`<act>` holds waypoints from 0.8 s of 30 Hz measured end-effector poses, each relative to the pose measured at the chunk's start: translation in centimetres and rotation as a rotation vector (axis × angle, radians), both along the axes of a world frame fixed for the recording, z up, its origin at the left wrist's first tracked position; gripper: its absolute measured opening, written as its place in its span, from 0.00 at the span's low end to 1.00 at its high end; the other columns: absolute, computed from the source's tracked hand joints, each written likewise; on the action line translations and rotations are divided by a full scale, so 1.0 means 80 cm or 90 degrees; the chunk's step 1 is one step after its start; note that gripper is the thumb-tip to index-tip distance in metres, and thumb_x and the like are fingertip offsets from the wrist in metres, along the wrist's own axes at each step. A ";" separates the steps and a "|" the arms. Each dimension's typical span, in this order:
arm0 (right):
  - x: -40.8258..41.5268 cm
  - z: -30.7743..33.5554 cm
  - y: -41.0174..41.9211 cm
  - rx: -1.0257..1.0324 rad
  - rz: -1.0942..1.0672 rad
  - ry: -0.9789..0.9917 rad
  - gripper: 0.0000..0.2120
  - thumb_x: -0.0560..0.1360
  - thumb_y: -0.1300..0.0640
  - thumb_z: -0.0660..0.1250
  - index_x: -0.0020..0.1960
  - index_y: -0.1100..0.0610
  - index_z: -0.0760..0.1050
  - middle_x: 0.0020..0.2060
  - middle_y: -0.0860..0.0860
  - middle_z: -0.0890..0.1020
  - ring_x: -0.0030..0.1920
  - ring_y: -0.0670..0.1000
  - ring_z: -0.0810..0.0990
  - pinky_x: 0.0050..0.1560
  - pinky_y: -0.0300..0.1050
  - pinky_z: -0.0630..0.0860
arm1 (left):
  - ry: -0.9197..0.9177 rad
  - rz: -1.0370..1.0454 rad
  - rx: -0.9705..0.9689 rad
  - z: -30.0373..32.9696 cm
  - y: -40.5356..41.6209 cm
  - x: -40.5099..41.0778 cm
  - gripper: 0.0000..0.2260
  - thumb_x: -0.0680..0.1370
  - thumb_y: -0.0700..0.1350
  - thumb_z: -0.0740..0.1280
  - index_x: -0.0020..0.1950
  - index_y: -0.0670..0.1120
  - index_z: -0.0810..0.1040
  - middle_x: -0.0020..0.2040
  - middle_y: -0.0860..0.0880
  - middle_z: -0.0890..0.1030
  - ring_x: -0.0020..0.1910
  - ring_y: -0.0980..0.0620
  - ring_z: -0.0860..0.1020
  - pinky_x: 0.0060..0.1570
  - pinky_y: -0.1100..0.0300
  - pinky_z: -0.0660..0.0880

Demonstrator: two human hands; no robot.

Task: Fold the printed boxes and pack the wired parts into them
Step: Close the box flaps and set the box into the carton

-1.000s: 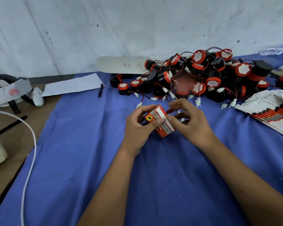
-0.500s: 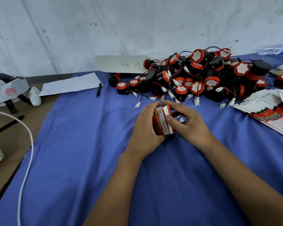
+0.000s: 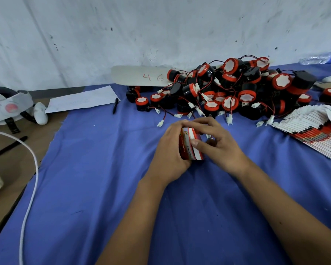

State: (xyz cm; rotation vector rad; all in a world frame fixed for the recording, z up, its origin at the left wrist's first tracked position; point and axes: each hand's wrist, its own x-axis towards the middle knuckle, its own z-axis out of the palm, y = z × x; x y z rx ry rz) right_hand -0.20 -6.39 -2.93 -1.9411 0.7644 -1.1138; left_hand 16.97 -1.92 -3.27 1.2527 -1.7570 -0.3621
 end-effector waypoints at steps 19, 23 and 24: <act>0.017 -0.006 0.006 -0.018 -0.192 -0.114 0.08 0.78 0.58 0.72 0.43 0.58 0.75 0.38 0.53 0.78 0.40 0.48 0.76 0.34 0.47 0.74 | 0.038 -0.052 0.040 -0.018 -0.006 -0.006 0.49 0.69 0.40 0.79 0.83 0.54 0.55 0.66 0.54 0.68 0.62 0.60 0.74 0.55 0.70 0.74; 0.014 -0.005 0.007 0.036 -0.126 -0.088 0.07 0.81 0.59 0.68 0.45 0.59 0.75 0.36 0.51 0.78 0.37 0.45 0.76 0.36 0.40 0.73 | 0.061 -0.033 0.037 -0.021 -0.007 -0.007 0.49 0.69 0.48 0.81 0.83 0.56 0.55 0.65 0.55 0.68 0.62 0.58 0.74 0.57 0.66 0.76; 0.012 -0.005 0.007 0.044 -0.101 -0.081 0.05 0.81 0.61 0.67 0.46 0.59 0.75 0.37 0.51 0.78 0.38 0.45 0.76 0.37 0.40 0.73 | 0.071 -0.026 0.041 -0.021 -0.007 -0.006 0.49 0.69 0.50 0.81 0.83 0.55 0.55 0.65 0.56 0.68 0.62 0.58 0.74 0.57 0.62 0.78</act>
